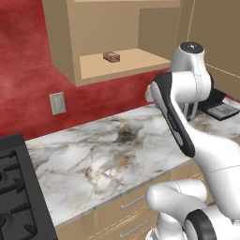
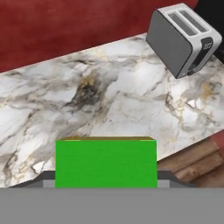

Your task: Pick up the sponge and bar soap from the sink, and place them back in the cabinet, and close the cabinet door.

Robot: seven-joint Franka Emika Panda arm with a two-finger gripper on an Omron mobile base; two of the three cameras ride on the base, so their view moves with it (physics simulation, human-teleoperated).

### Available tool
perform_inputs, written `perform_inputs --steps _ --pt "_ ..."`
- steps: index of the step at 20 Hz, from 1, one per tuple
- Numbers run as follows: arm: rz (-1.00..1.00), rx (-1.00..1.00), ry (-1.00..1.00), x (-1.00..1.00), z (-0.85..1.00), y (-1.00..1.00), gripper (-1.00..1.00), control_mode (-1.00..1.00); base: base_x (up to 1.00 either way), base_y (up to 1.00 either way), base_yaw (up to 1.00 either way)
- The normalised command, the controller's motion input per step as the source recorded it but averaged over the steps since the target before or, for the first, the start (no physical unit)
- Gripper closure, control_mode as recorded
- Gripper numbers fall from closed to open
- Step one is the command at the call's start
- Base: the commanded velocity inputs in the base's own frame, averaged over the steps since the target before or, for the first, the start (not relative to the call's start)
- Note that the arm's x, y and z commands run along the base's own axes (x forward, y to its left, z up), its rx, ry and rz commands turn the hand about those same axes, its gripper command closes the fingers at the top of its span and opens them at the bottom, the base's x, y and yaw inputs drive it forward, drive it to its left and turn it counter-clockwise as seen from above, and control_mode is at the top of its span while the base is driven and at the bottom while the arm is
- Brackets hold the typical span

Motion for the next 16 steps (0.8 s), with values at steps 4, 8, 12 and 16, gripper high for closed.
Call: perform_inputs --steps 4,8,12,16 --pt "0.00 0.00 -0.07 0.32 0.29 0.00 1.00 -1.00 0.00 0.00 0.00" --pt "0.00 0.00 -0.06 0.26 0.27 0.00 1.00 -1.00 0.00 0.00 0.00" --pt "0.00 0.00 -0.04 0.29 0.23 0.00 1.00 -1.00 0.00 0.00 0.00" --pt "0.00 0.00 -0.08 0.31 0.17 0.00 1.00 -1.00 0.00 0.00 0.00"
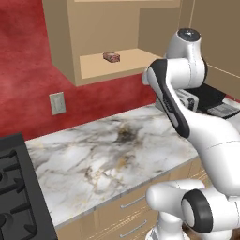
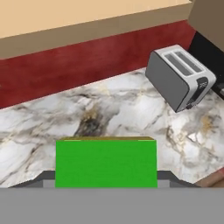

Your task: Pick up the sponge and bar soap from the sink, and place them back in the cabinet, and close the cabinet door.

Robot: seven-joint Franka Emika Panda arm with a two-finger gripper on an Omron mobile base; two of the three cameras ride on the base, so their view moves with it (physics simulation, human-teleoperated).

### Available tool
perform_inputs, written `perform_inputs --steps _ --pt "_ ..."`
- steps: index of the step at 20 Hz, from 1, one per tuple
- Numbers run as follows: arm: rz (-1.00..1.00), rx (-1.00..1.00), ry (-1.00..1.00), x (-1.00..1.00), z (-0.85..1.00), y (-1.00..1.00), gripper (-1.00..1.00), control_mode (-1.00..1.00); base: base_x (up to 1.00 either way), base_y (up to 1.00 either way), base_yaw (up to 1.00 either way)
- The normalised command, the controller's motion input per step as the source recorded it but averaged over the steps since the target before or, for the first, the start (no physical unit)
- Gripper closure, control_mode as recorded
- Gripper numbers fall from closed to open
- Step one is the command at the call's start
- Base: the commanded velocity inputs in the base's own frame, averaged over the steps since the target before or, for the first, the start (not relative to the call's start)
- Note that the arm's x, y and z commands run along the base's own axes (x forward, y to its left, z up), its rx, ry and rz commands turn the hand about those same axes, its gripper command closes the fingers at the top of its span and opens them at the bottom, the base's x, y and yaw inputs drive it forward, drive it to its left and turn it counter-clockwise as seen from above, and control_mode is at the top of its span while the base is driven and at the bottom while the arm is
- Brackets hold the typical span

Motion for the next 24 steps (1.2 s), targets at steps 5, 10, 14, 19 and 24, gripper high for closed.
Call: perform_inputs --steps 5,10,14,19,24 --pt "0.00 0.00 -0.10 0.29 0.19 0.00 1.00 -1.00 0.00 0.00 0.00" --pt "0.00 0.00 -0.10 0.32 0.15 0.00 1.00 -1.00 0.00 0.00 0.00" --pt "0.00 0.00 -0.08 0.41 0.04 0.00 1.00 -1.00 0.00 0.00 0.00" --pt "0.00 0.00 -0.11 0.43 0.02 0.00 1.00 -1.00 0.00 0.00 0.00" --pt "0.00 0.00 -0.06 0.42 0.03 0.00 1.00 -1.00 0.00 0.00 0.00"
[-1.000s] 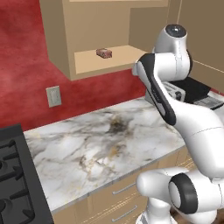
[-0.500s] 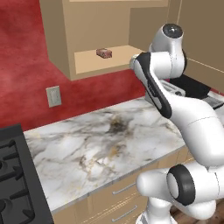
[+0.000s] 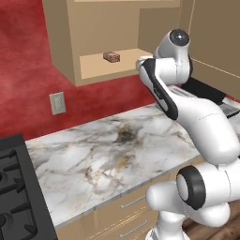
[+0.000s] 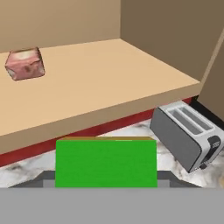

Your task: Pick up the sponge and bar soap from the sink, and place them back in the cabinet, and close the cabinet door.

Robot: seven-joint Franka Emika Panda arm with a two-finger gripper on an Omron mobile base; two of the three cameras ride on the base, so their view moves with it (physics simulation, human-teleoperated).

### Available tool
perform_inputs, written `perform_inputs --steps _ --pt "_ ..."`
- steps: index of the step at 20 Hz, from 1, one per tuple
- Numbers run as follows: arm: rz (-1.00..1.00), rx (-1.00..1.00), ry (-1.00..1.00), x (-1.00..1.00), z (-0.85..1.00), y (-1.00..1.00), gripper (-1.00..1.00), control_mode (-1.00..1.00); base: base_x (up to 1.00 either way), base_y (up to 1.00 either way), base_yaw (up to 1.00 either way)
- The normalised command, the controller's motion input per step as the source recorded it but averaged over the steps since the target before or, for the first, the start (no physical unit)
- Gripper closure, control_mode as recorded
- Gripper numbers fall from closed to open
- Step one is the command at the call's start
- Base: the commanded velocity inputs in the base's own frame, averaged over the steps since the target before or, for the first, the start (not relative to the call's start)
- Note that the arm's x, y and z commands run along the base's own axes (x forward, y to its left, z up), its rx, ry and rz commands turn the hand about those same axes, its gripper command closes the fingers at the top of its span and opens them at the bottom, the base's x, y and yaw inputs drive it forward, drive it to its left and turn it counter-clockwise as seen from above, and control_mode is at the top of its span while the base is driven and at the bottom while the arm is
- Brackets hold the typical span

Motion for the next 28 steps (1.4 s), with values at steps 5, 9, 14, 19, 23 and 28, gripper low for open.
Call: perform_inputs --steps 5,9,14,19,23,28 --pt "0.00 0.00 0.00 0.32 0.10 0.00 1.00 -1.00 0.00 0.00 0.00" --pt "0.00 0.00 0.00 0.18 0.18 0.00 1.00 -1.00 0.00 0.00 0.00" --pt "0.00 0.00 0.00 0.22 0.04 0.00 1.00 -1.00 0.00 0.00 0.00" --pt "0.00 0.00 -0.02 0.19 0.00 0.00 1.00 -1.00 0.00 0.00 0.00" --pt "0.02 0.00 -0.04 0.41 0.00 0.06 1.00 -1.00 0.00 0.00 0.00" --pt "0.01 0.00 -0.02 0.40 0.00 0.13 1.00 -1.00 0.00 0.00 0.00"
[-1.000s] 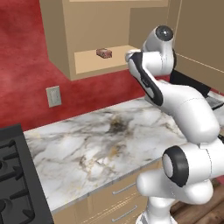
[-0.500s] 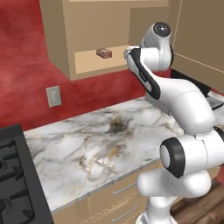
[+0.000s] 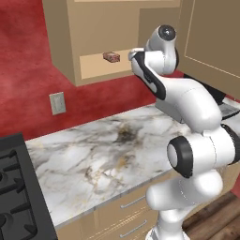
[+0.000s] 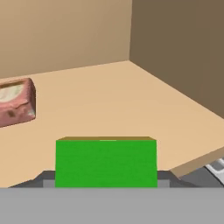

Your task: Pick up the sponge and bar soap from the sink, and place them back in the cabinet, and close the cabinet door.

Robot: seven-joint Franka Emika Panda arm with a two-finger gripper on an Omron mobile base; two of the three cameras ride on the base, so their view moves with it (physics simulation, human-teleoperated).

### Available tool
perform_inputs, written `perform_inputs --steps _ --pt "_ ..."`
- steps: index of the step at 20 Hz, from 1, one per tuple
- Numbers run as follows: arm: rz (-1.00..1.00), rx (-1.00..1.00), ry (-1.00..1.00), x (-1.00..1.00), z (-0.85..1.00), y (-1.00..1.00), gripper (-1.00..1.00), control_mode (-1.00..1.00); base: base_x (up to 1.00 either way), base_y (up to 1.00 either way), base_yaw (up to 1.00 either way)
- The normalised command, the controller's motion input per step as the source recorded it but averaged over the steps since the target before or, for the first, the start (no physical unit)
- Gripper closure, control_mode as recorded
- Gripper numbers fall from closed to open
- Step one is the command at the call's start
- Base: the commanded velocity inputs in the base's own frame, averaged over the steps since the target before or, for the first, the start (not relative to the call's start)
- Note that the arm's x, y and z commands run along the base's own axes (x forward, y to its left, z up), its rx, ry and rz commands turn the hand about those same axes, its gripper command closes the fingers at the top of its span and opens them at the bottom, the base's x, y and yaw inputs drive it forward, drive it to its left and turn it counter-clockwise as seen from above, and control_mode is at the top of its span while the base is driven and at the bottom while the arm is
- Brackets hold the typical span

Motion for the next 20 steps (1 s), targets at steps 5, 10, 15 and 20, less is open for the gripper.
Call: perform_inputs --steps 5,10,15,20 --pt "0.00 0.00 -0.01 0.35 0.00 0.14 1.00 -1.00 0.00 0.00 0.00" --pt "0.00 0.00 0.00 0.29 0.00 0.10 1.00 -1.00 0.00 0.00 0.00" --pt "0.00 0.00 0.00 0.26 0.00 0.07 1.00 -1.00 0.00 0.00 0.00" --pt "0.00 0.00 0.00 0.31 0.00 0.09 1.00 -1.00 0.00 0.00 0.00"
